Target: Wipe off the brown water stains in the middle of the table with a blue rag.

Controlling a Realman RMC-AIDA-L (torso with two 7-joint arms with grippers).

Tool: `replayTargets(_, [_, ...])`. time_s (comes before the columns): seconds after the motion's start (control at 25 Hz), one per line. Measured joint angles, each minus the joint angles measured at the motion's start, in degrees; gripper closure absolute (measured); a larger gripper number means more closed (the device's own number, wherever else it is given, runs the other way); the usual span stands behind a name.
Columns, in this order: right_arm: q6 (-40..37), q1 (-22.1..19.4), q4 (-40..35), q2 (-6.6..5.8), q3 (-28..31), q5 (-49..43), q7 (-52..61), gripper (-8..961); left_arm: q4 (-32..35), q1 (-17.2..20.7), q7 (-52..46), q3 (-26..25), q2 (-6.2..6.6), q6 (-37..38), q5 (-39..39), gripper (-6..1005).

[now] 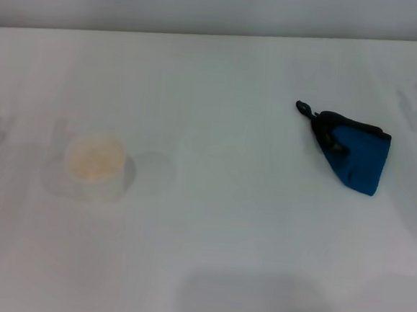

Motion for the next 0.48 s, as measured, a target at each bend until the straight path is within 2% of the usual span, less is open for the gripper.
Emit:
replayTargets(0.2, [1.11, -0.39, 9.27, 0.07, 1.44, 11.75, -16.62, 548, 0.05, -0.08, 0.01, -0.18, 0.04, 0.00, 0.00, 122])
replayTargets(0.48, [1.23, -1.37, 15.40, 0.05, 1.73, 19.66, -22.22, 548, 0.01, -0.13, 0.15, -0.31, -0.73, 0.35, -0.04, 122])
